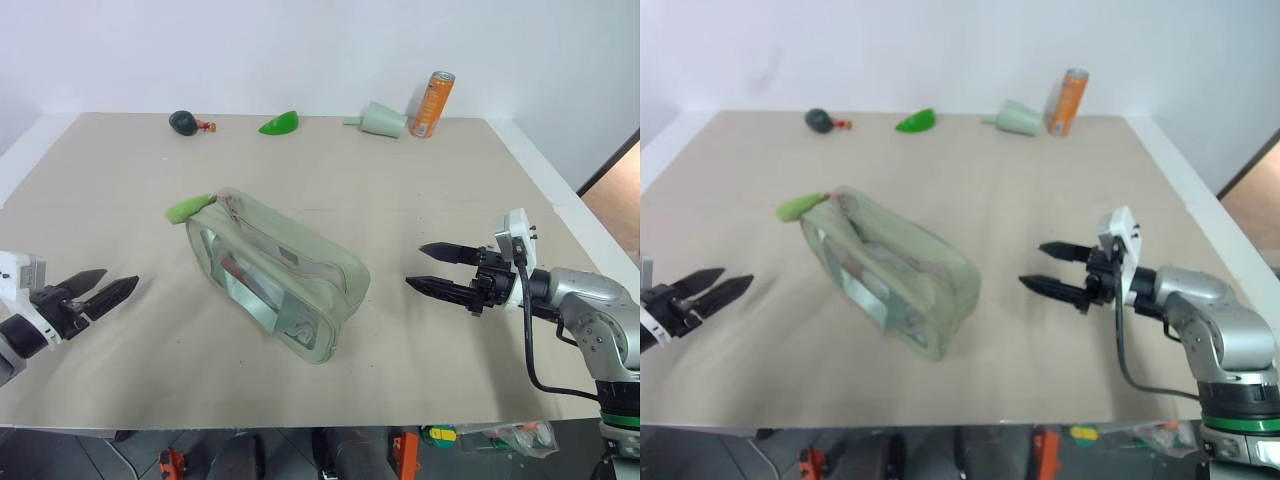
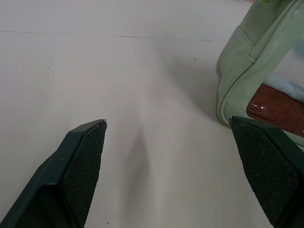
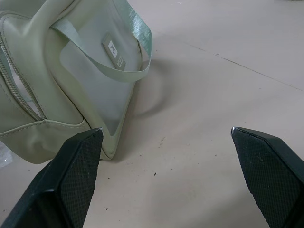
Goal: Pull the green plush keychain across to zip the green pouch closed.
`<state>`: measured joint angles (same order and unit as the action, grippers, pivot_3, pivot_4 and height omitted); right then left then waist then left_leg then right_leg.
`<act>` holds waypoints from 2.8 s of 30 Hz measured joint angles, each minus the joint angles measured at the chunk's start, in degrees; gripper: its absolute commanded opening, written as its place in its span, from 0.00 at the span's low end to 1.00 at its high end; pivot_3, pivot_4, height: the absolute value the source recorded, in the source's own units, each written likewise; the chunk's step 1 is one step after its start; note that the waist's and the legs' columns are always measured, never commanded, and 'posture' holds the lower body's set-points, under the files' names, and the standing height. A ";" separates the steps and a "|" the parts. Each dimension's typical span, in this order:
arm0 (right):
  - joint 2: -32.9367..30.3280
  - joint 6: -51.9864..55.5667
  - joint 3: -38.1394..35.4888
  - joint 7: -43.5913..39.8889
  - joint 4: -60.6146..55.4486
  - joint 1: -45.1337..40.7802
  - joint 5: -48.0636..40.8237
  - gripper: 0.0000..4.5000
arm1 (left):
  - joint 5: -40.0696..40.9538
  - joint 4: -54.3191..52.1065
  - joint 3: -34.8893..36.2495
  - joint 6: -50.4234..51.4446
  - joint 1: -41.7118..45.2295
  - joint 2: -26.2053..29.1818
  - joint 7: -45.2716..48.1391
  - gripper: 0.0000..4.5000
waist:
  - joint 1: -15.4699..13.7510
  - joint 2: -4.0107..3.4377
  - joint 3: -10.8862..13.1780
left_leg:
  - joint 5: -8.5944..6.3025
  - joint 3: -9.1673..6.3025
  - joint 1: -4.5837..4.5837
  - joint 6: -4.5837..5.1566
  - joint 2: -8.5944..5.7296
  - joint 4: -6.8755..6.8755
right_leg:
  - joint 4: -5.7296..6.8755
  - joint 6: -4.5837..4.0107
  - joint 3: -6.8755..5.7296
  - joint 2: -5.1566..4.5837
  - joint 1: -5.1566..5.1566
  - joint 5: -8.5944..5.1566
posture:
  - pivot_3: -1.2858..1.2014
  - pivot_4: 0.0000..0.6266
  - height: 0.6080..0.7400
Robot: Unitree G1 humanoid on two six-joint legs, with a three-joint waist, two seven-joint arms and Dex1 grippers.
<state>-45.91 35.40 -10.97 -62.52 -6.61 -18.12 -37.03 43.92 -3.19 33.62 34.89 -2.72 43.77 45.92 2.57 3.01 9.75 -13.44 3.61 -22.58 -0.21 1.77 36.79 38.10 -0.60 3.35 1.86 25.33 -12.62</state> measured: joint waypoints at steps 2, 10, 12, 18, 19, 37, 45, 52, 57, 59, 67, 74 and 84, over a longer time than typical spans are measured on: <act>-0.03 0.40 -0.09 0.09 -0.15 -0.01 -0.29 0.99 | 0.11 -0.04 0.00 0.11 0.11 0.00 0.09 0.95 | 0.00 0.00 0.00 | 0.00 0.00 0.00 0.00 0.00 0.00 | 0.00 0.00 0.00 0.00 0.00 0.00 | 0.52 0.24 1.00; -0.37 8.07 -0.79 2.01 -12.71 -10.17 -12.27 0.99 | 16.37 -7.80 1.32 8.69 12.95 1.87 1.62 0.95 | 0.16 0.02 0.03 | 0.01 -0.05 -0.04 -0.02 0.06 0.06 | 0.02 0.05 -0.12 0.03 -0.04 -0.01 | 0.52 0.24 1.00; -0.37 9.12 -0.53 2.52 -13.72 -10.23 -13.47 0.99 | 17.83 -11.82 1.30 8.93 11.47 2.94 4.15 0.95 | 0.21 0.00 0.04 | -0.07 0.03 -0.05 -0.06 0.03 0.03 | 0.03 0.01 -0.06 -0.02 -0.01 -0.08 | 0.52 0.24 1.00; -1.79 7.87 5.12 1.17 -16.87 -11.07 -10.36 0.99 | 20.20 -17.63 0.91 8.93 10.95 4.86 7.99 0.95 | 0.05 0.00 0.04 | -0.09 -0.14 -0.11 -0.08 0.01 0.04 | 0.03 0.01 -0.14 -0.02 0.00 -0.17 | 0.52 0.24 1.00; -2.08 7.17 6.30 1.01 -16.83 -10.89 -8.98 0.99 | 20.26 -18.32 0.70 8.92 10.94 5.14 8.48 0.95 | 0.05 0.00 0.04 | -0.08 -0.13 -0.11 -0.08 0.01 0.07 | 0.03 0.01 -0.15 -0.02 0.00 -0.17 | 0.52 0.24 1.00; 4.38 -5.99 15.88 -1.01 -8.61 -13.28 6.90 0.66 | 20.93 -21.33 -0.23 8.78 9.38 6.17 8.59 1.00 | 0.02 -0.01 0.05 | -0.08 -0.18 -0.17 -0.08 0.02 0.38 | 0.13 0.00 -0.20 0.00 -0.04 -0.10 | 0.52 0.24 1.00; 4.97 -7.32 17.07 -3.14 -7.28 -13.28 7.57 0.03 | 21.43 -21.37 0.00 8.37 8.31 4.92 7.16 1.00 | 0.02 -0.01 0.05 | -0.08 -0.20 -0.19 -0.08 0.04 0.59 | 0.21 0.00 -0.22 0.00 -0.05 -0.03 | 0.52 0.24 1.00; 5.15 -11.82 18.20 -6.21 -5.07 -14.64 9.93 0.01 | 23.01 -20.46 1.16 7.77 7.98 4.03 5.67 1.00 | 0.04 -0.02 0.05 | -0.07 -0.20 -0.19 -0.07 0.04 0.62 | 0.23 0.01 -0.24 0.00 -0.06 -0.02 | 0.52 0.24 1.00; 5.70 -19.31 19.31 -10.87 4.62 -20.86 13.45 0.01 | 24.09 -17.82 2.47 7.76 7.48 3.32 4.84 1.00 | 0.05 -0.05 0.07 | -0.06 -0.17 -0.18 -0.06 0.04 0.67 | 0.26 -0.03 -0.25 0.01 -0.05 0.02 | 0.52 0.24 1.00; 5.77 -22.36 19.36 -14.53 9.98 -24.89 13.82 0.01 | 24.08 -16.90 2.52 7.76 7.24 3.12 4.55 1.00 | 0.04 -0.07 0.09 | -0.06 -0.16 -0.19 -0.06 0.04 0.68 | 0.26 -0.04 -0.25 0.00 -0.05 0.03 | 0.52 0.24 1.00; 7.39 -30.77 18.90 -24.83 26.14 -40.42 14.12 0.01 | 24.02 -15.70 2.46 7.79 6.92 3.05 4.56 1.00 | 0.01 -0.09 0.10 | -0.09 -0.25 -0.22 -0.05 0.06 0.60 | 0.26 -0.24 -0.36 -0.01 -0.03 -0.02 | 0.52 0.24 1.00; 8.66 -29.14 20.80 -26.03 27.01 -38.80 9.87 0.01 | 24.10 -15.93 2.53 7.82 5.54 2.77 3.91 1.00 | 0.00 -0.11 0.11 | -0.11 -0.34 -0.33 -0.05 0.04 0.66 | 0.26 -0.33 -0.56 -0.13 0.00 0.00 | 0.52 0.24 1.00; 8.69 -30.41 23.54 -26.14 27.83 -35.96 9.13 0.01 | 24.74 -15.82 3.11 8.08 5.00 3.33 4.02 1.00 | 0.03 -0.17 0.15 | -0.07 -0.46 -0.33 -0.09 0.06 0.74 | 0.36 -0.35 -0.69 -0.10 -0.01 0.03 | 0.52 0.24 1.00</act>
<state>-37.22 4.99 12.57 -88.66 21.23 -54.07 -27.90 68.66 -19.02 36.73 42.98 2.27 47.10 49.93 2.60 2.84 9.90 -13.51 3.15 -22.91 -0.31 1.83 37.53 38.45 -0.95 2.66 1.76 25.33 -12.59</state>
